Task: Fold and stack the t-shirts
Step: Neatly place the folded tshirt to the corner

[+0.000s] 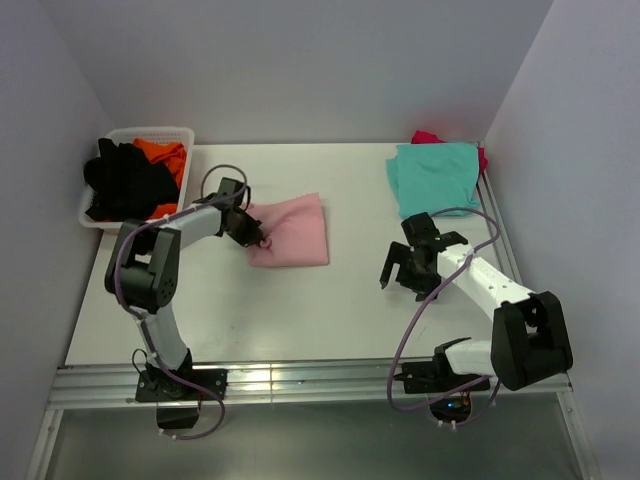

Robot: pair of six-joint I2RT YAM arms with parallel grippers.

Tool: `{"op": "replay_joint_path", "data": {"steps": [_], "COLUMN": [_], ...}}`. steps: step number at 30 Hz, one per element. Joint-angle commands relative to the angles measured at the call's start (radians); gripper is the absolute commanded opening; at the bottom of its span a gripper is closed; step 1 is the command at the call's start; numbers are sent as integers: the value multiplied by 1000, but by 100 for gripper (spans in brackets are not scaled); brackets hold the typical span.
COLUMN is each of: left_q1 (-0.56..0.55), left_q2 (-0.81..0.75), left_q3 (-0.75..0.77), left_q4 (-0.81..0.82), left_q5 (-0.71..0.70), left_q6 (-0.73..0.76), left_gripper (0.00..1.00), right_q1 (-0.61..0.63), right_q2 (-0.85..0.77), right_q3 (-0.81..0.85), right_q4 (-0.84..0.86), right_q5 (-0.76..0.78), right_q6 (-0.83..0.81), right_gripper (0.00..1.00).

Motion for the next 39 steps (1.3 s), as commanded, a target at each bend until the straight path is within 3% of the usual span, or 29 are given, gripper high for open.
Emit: {"op": "replay_joint_path", "data": {"steps": [1,4,10,13,14,16,19,20,23,27,39], "left_q1": [65,114,136,137,137,137,137,137,142,148,170], "left_q2": [-144,-125,-17,21,27,35,50,60,89,93,129], "left_q3": [-125,-153,-64,-42,-38,-33,-9,-1,8,-19,-2], "left_q4": [143,210,141,141,137,138,102,88,54,59,31], "left_q5": [-26,38,90,133,143,169,167,160,156,159,158], "left_q6": [-107,-107,-40,-17,-14,-3,20,27,47,52,74], "left_gripper": [0,0,1,32,50,53,37,20,1,0,0], "right_q1": [-10,-10,-10,-10,-10,-8,-1,11,44,91,212], "right_q2": [-21,-21,-19,19,60,152,281,373,545,715,984], "right_q3": [29,38,156,271,303,398,557,599,754,930,1033], "right_q4": [-13,-15,32,115,144,221,258,261,261,249,361], "right_q5": [21,18,-54,-150,-180,-265,-333,-342,-365,-372,-434], "right_q6": [-19,-22,-39,-28,-22,4,33,39,47,52,136], "right_gripper": [100,100,100,100,100,100,100,100,100,100,100]}}
